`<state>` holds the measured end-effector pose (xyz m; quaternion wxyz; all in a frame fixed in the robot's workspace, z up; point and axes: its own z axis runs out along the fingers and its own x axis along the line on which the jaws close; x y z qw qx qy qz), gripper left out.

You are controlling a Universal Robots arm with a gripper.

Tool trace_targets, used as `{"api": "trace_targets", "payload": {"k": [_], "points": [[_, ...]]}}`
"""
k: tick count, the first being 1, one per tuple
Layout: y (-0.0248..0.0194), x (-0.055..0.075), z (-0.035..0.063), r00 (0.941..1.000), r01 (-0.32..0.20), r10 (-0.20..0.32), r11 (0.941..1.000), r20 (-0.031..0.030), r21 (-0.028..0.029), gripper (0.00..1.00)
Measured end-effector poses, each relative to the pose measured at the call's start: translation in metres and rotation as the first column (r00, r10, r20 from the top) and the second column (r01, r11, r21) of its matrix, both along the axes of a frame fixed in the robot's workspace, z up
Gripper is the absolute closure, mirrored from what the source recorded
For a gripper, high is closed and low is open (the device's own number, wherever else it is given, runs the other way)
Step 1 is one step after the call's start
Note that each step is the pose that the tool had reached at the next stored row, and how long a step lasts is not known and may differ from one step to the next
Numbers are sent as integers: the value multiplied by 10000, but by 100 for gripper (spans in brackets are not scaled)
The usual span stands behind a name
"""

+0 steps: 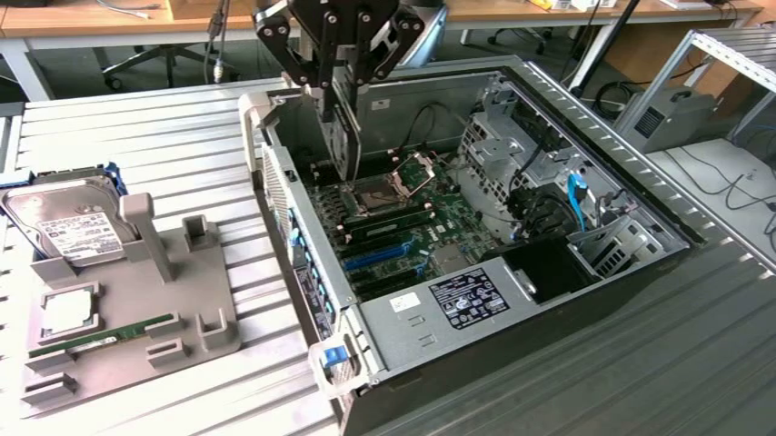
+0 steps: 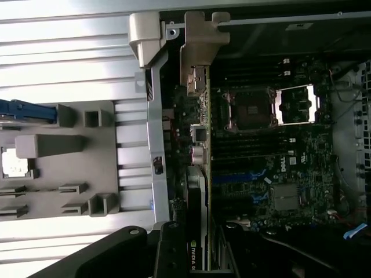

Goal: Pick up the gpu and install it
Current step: 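Pick up the gpu and move the gpu toward the slot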

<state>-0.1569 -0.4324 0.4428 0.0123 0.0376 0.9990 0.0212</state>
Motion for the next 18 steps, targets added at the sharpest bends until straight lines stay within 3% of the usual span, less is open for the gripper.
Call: {"api": "trace_targets", "payload": {"k": [18], "points": [[40, 582, 0, 10000, -5, 5, 10000, 0, 0, 73]]}}
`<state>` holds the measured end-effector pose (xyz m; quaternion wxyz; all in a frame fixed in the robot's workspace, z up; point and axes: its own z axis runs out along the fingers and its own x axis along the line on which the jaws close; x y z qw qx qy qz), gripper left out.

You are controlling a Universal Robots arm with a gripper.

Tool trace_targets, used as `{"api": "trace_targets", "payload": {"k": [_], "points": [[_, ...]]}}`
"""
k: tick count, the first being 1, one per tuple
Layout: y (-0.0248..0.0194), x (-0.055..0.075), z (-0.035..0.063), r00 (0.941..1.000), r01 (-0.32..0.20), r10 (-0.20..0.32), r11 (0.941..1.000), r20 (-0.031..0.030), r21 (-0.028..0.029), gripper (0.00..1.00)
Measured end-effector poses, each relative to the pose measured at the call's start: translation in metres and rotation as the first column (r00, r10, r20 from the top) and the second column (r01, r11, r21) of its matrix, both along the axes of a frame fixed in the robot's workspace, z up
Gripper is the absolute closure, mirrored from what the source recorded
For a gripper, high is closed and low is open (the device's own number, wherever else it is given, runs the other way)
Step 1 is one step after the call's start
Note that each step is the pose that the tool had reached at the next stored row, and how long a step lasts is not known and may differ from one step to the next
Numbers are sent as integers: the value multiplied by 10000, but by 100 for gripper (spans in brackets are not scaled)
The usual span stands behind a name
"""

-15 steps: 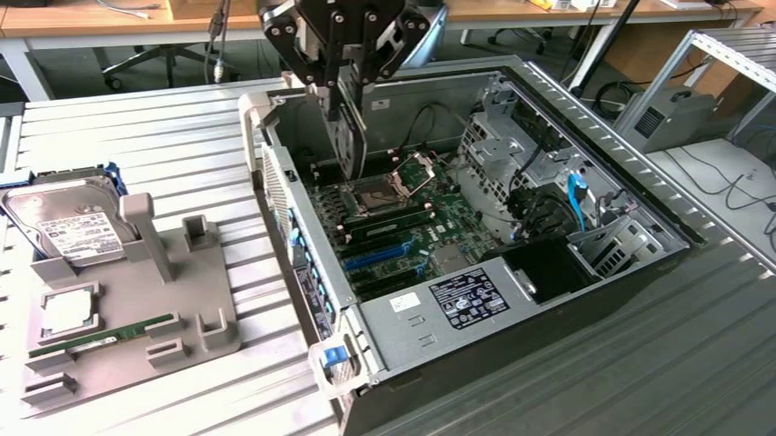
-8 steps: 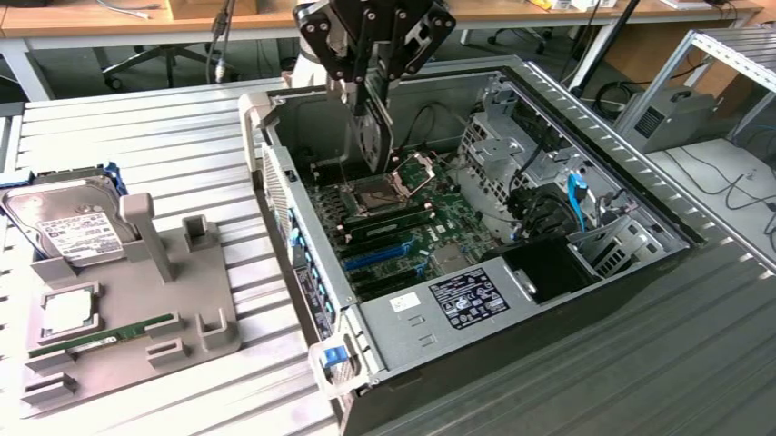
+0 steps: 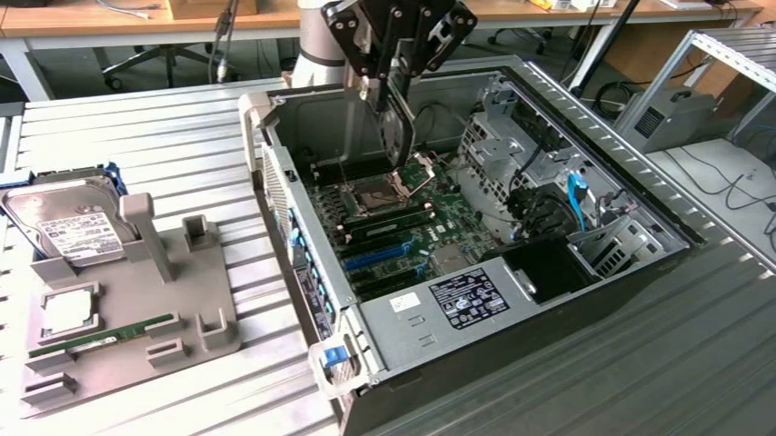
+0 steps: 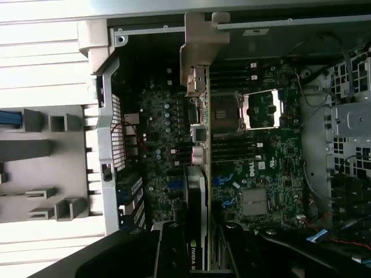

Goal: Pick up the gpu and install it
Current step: 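Pick up the gpu and move the gpu toward the slot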

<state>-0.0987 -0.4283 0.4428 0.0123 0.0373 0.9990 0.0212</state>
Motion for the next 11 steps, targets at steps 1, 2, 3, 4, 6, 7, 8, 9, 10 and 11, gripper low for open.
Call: {"api": "trace_targets", "payload": {"k": [1, 2, 3, 4, 6, 7, 8, 9, 10, 11], "points": [[3, 39, 0, 10000, -2, 2, 10000, 1, 0, 73], [7, 108, 0, 10000, -7, 7, 10000, 0, 0, 73], [9, 146, 0, 10000, -9, 9, 10000, 0, 0, 73], [11, 187, 0, 10000, -15, 15, 10000, 0, 0, 73], [19, 353, 0, 10000, -43, 43, 10000, 0, 0, 73], [21, 393, 0, 10000, -51, 51, 10000, 0, 0, 73], [23, 437, 0, 10000, -57, 57, 10000, 0, 0, 73], [24, 486, 0, 10000, -66, 66, 10000, 0, 0, 73], [26, 534, 0, 10000, -78, 78, 10000, 0, 0, 73], [27, 578, 0, 10000, -89, 89, 10000, 0, 0, 73]]}}
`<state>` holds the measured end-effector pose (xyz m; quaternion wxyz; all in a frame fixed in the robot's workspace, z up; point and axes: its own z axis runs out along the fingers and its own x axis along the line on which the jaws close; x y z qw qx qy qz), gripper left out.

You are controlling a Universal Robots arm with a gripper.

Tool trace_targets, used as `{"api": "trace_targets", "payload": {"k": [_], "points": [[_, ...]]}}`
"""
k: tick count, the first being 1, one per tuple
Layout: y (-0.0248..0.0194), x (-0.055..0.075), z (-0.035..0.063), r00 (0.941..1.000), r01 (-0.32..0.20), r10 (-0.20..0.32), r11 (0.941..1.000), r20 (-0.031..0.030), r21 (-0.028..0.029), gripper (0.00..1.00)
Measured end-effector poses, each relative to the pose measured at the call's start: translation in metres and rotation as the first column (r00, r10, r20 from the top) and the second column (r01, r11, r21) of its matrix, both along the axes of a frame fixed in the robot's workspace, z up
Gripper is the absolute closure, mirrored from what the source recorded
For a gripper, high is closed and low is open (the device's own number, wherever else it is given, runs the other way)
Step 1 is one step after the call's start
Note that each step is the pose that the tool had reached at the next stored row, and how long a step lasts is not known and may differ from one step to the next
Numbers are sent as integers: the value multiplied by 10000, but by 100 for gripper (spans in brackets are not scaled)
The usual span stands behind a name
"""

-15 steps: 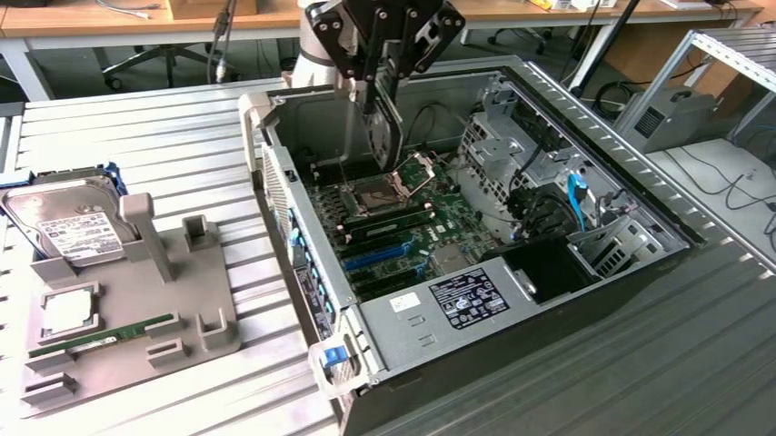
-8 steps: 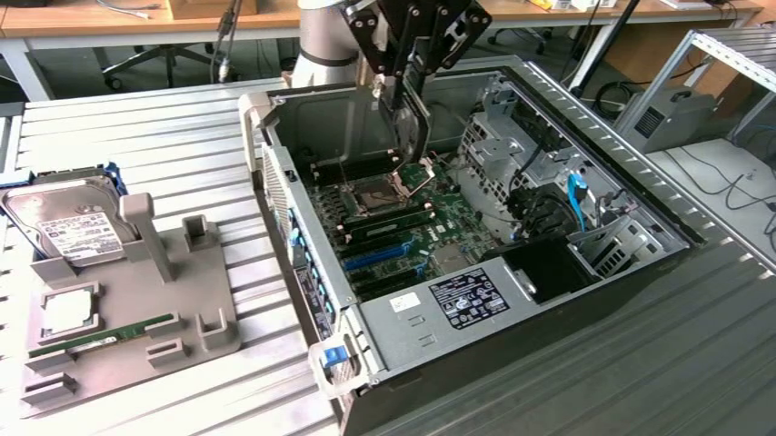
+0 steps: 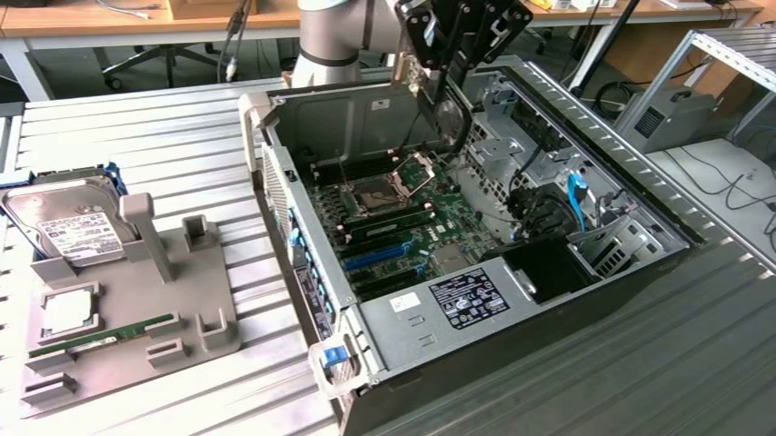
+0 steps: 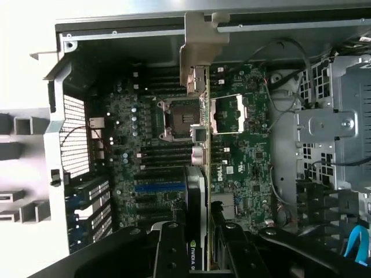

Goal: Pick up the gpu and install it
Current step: 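Pick up the gpu and move the gpu toward the slot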

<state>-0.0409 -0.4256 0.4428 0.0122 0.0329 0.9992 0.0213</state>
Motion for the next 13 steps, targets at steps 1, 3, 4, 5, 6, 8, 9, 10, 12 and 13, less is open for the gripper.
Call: {"api": "trace_targets", "payload": {"k": [1, 3, 4, 5, 6, 8, 9, 10, 12, 13], "points": [[1, 49, 0, 10000, -13, 13, 10000, -1, 0, 73], [4, 169, 0, 10000, -52, 52, 10000, 0, 0, 73], [5, 205, 0, 10000, -64, 64, 10000, -1, -1, 73], [5, 235, 1, 10000, -77, 77, 10000, -1, -1, 73], [6, 268, 0, 10000, -92, 92, 10000, 0, 0, 73], [8, 371, 0, 9999, -133, 133, 9999, -1, 0, 73], [9, 409, 0, 9999, -145, 145, 9999, 0, 1, 73], [9, 447, -1, 9999, -156, 156, 9999, 0, 1, 73], [11, 527, 0, 9998, -178, 178, 9998, -1, 0, 73], [12, 567, 0, 9998, -189, 189, 9998, 0, -1, 73]]}}
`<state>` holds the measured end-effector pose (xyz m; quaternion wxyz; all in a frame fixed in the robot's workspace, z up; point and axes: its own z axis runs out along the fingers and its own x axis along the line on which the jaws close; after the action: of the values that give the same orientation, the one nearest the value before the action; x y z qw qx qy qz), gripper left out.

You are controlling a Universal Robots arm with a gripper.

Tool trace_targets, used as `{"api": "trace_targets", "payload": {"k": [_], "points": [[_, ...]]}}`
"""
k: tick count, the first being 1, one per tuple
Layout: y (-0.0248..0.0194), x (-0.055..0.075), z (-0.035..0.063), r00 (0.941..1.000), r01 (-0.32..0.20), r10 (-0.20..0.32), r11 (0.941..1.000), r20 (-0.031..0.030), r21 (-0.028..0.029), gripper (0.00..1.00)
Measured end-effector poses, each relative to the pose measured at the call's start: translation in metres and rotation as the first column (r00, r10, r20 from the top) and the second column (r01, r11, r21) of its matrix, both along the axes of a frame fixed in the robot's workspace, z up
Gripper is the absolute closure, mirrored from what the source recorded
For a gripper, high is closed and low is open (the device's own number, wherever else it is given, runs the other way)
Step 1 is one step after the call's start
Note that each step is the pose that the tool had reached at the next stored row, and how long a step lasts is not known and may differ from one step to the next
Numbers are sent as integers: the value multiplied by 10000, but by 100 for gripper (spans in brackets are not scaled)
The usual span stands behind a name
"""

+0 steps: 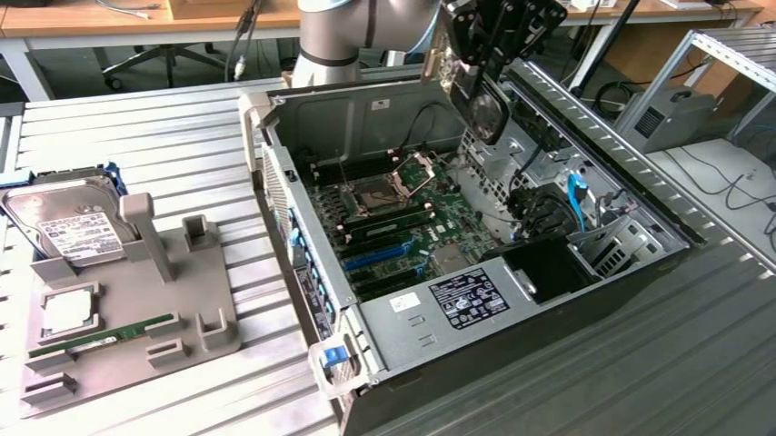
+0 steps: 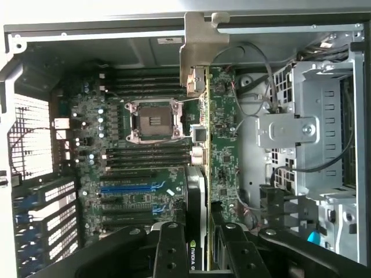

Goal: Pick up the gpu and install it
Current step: 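Pick up the gpu and move the gpu toward the slot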

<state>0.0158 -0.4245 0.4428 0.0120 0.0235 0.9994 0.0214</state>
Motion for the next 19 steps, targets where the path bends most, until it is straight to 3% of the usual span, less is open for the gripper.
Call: {"api": "trace_targets", "payload": {"k": [15, 19], "points": [[5, 482, -1, 9999, -109, 109, 9999, 0, 1, 73], [5, 488, -1, 9999, -108, 108, 9999, 0, 0, 73]]}}
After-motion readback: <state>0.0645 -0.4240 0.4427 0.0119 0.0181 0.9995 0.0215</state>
